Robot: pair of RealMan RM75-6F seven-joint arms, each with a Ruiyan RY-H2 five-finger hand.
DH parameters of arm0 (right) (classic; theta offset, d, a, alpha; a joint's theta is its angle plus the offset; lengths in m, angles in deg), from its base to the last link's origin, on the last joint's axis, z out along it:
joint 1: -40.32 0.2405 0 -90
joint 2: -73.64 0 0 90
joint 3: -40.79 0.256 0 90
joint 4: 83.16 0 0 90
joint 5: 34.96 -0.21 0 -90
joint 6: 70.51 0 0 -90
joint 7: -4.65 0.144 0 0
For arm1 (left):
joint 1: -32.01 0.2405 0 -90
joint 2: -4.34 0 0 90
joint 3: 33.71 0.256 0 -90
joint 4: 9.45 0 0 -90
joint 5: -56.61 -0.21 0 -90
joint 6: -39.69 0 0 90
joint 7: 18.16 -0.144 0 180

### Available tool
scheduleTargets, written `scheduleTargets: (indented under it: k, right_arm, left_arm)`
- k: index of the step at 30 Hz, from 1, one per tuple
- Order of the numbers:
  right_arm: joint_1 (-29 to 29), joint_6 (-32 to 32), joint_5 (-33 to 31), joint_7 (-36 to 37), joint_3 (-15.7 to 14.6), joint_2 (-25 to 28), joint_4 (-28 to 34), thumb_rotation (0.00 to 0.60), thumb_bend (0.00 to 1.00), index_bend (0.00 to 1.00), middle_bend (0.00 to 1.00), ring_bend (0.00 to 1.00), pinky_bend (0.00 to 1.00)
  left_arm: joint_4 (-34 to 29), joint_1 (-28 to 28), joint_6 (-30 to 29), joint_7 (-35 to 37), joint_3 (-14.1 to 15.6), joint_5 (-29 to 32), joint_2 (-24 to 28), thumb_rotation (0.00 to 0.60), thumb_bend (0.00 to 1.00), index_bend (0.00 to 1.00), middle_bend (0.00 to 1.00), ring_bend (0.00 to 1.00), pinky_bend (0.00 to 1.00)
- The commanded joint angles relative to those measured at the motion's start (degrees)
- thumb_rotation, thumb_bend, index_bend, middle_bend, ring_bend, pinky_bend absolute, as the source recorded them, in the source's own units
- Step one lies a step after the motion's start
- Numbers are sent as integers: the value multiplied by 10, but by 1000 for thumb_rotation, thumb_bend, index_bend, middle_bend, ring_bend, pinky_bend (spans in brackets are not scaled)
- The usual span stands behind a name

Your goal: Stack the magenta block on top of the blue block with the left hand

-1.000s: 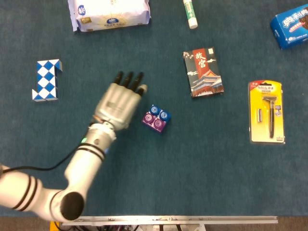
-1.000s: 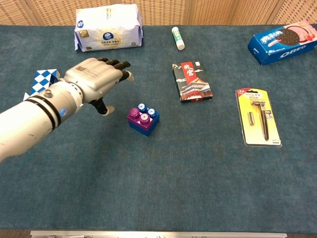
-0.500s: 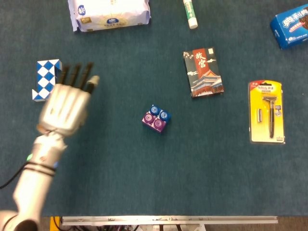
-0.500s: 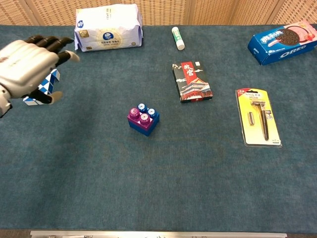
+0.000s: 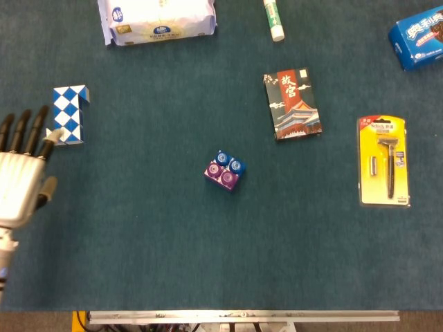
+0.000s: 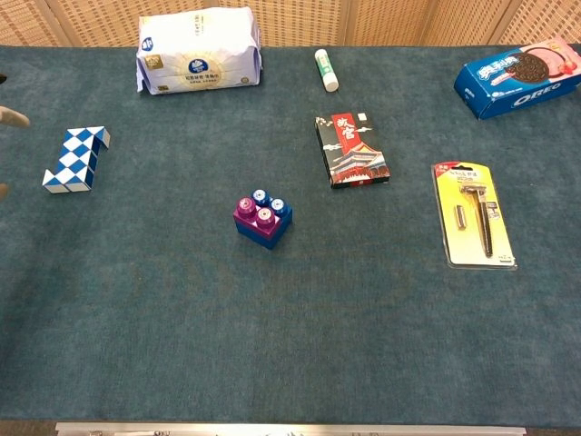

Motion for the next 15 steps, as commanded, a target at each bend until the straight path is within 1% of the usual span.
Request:
scheduleTargets:
  k: [1, 7, 11, 15]
  right_arm:
    - [1, 1, 0, -3, -1, -1, 1, 600, 0, 0, 85, 0, 272]
    - [2, 1, 1, -9, -1, -3, 2, 600, 0, 0, 85, 0, 272]
    - [1, -2, 4, -11, -2, -3, 4, 600, 0, 0, 85, 0, 272]
    - [4, 9, -3, -11, -1, -4, 1, 600, 0, 0, 85, 0, 272]
  left_arm:
    - [76, 52, -21, 68, -12, -42, 1, 600, 294, 234, 10, 0, 74]
    - [139, 94, -31, 144, -40, -65, -6, 600, 294, 269, 51, 1, 74]
    - [153, 105, -18, 164, -59, -68, 0, 600, 294, 281, 66, 14, 82]
    - [163, 112, 6, 175, -76, -64, 2, 600, 294, 286, 72, 23, 84]
